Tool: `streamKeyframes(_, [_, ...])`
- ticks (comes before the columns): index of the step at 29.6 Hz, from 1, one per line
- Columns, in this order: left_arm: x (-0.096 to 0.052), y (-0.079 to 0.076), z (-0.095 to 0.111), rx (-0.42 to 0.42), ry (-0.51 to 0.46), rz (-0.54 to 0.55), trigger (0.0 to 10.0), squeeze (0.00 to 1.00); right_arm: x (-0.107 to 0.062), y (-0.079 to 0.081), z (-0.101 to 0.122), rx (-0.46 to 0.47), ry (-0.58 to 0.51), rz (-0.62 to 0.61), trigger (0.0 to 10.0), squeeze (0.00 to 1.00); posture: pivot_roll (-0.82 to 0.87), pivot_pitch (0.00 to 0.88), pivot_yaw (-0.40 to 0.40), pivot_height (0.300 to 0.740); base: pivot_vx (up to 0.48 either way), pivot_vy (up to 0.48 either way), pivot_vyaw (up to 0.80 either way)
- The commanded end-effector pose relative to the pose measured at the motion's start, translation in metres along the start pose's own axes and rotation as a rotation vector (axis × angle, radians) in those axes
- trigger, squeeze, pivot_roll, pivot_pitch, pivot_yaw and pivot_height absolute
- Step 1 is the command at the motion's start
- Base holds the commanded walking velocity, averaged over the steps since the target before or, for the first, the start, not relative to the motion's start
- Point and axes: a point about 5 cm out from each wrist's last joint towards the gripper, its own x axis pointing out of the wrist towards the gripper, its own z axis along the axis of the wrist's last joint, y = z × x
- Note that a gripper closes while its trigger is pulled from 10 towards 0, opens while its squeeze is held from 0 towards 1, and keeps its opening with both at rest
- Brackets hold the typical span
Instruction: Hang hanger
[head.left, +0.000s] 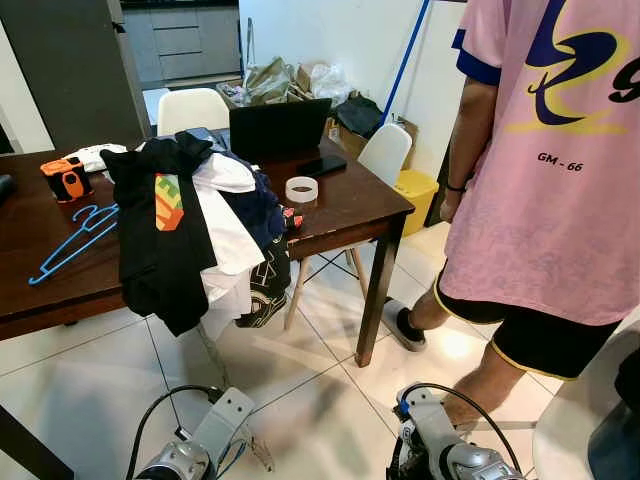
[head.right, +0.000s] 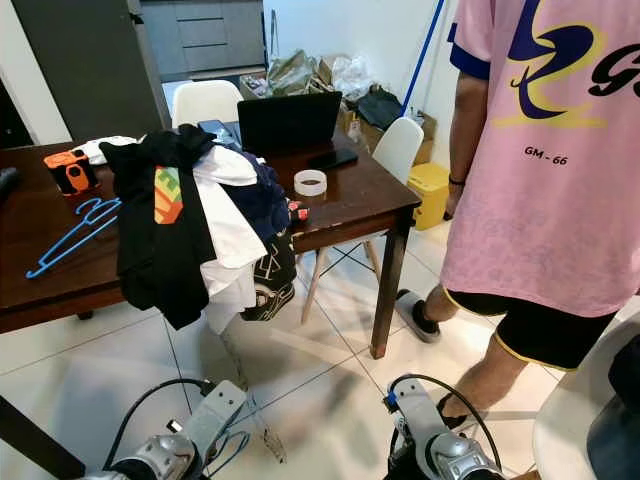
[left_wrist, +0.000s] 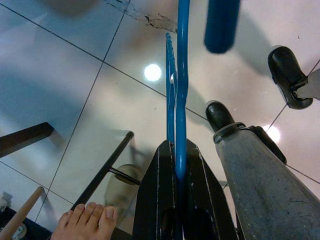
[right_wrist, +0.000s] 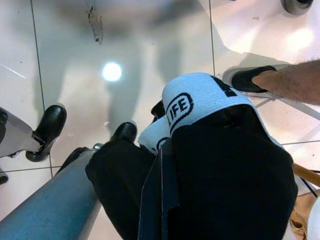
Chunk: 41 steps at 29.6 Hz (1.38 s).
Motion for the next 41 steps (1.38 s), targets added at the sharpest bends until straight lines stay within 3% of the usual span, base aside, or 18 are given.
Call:
streamKeyframes(1, [-0.001,0.004,-0.001,0.005,0.009,0.006,10.0,0.00,0.000,0.000,-0.001,0.003,0.008,-0.001,10.0,0.00,0.04,0.000,-0.035,0.740,0.000,0.000,0.00])
streamKeyframes(18, [-0.001,0.006,-0.001,-0.034,0.001,0.022,10.0,0.00,0.001,0.000,0.001,0.036,-0.009,-0.023,10.0,0.00,0.04,0.000,-0.024,0.740,0.000,0.000,0.00])
streamKeyframes(19, [-0.001,0.007,-0.002,-0.085,-0.005,0.042,10.0,0.00,0.001,0.000,0.001,0.064,-0.017,-0.035,10.0,0.00,0.04,0.000,-0.025,0.740,0.000,0.000,0.00])
streamKeyframes(20, [-0.001,0.007,-0.002,-0.085,-0.005,0.042,10.0,0.00,0.001,0.000,0.001,0.064,-0.017,-0.035,10.0,0.00,0.04,0.000,-0.025,0.740,0.000,0.000,0.00])
streamKeyframes(22, [-0.001,0.007,-0.007,-0.312,-0.026,0.145,10.0,0.00,0.000,-0.002,-0.003,0.218,-0.047,-0.107,10.0,0.00,0.04,0.000,-0.027,0.740,0.000,0.000,0.00])
streamKeyframes(24, [-0.001,0.007,-0.007,-0.312,-0.026,0.145,10.0,0.00,0.000,-0.002,-0.003,0.218,-0.047,-0.107,10.0,0.00,0.04,0.000,-0.027,0.740,0.000,0.000,0.00])
streamKeyframes(25, [-0.001,0.007,-0.010,-0.421,-0.025,0.202,10.0,0.00,0.000,-0.003,-0.005,0.297,-0.056,-0.152,10.0,0.00,0.04,0.000,-0.030,0.740,0.000,0.000,0.00])
streamKeyframes(27, [-0.001,0.007,-0.010,-0.421,-0.025,0.202,10.0,0.00,0.000,-0.003,-0.005,0.297,-0.056,-0.152,10.0,0.00,0.04,0.000,-0.030,0.740,0.000,0.000,0.00])
streamKeyframes(28, [-0.001,0.006,-0.013,-0.515,-0.017,0.244,10.0,0.00,0.000,-0.003,-0.007,0.352,-0.059,-0.185,10.0,0.00,0.04,0.000,-0.031,0.740,0.000,0.000,0.00])
streamKeyframes(32, [-0.001,0.006,-0.014,-0.570,-0.010,0.273,10.0,0.00,0.000,-0.004,-0.008,0.384,-0.059,-0.210,10.0,0.00,0.04,0.000,-0.033,0.740,0.000,0.000,0.00])
streamKeyframes(41, [-0.001,0.006,-0.013,-0.555,-0.014,0.264,10.0,0.00,0.000,-0.005,-0.008,0.380,-0.060,-0.211,10.0,0.00,0.04,0.000,-0.033,0.740,0.000,0.000,0.00])
